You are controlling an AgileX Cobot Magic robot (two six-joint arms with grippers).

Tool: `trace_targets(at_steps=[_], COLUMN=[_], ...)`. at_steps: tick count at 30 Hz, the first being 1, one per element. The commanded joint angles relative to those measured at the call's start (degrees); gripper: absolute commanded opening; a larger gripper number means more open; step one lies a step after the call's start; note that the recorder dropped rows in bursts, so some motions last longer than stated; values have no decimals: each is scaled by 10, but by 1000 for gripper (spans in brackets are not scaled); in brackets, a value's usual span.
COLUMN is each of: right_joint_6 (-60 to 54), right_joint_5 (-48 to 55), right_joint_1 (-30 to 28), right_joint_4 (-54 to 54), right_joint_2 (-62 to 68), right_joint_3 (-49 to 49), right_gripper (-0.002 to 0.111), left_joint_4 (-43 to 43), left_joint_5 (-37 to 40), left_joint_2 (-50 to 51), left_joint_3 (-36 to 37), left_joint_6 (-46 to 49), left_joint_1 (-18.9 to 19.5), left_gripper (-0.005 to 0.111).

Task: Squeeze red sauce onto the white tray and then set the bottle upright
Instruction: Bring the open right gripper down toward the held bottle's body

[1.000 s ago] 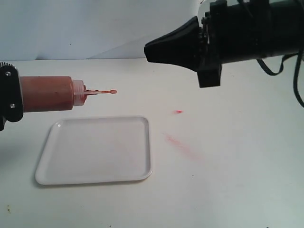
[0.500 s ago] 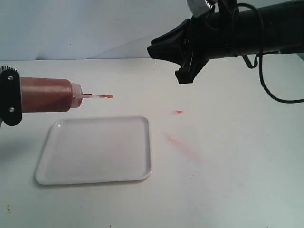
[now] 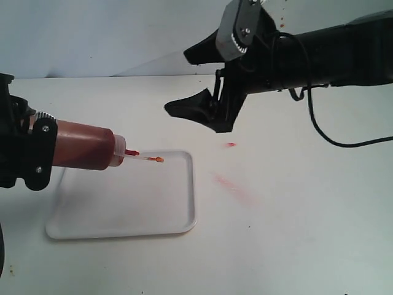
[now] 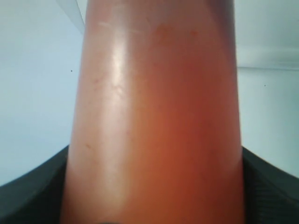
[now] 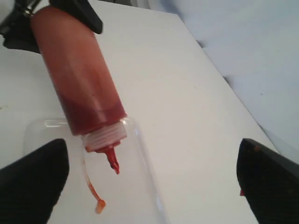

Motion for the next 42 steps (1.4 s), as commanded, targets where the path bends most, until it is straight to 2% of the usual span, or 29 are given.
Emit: trace_targets(at_steps=[1, 7, 21, 26, 33, 42], right_joint_6=[-7, -7, 9, 9, 9, 8], right_joint_5=[0, -23, -18, -18, -21, -78], right_joint_1=[47, 87, 88, 88, 88, 88], right_joint_4=[5, 5, 0, -32, -56, -68], right_joint_2=[0, 0, 0, 0, 0, 15], right_joint_3=[-3, -3, -3, -3, -3, -3], right_gripper=[89, 89, 89, 105, 105, 105], left_joint_4=[8, 8, 23, 23, 23, 29], left_joint_5=[12, 12, 11, 11, 11, 11], left_joint_2=[-7, -7, -7, -7, -7, -7], left_joint_3=[-3, -3, -3, -3, -3, -3], left_joint_6=[-7, -7, -7, -7, -7, -7], left_joint_1=[-11, -11, -11, -11, -11, -11], left_gripper=[0, 0, 0, 0, 0, 0])
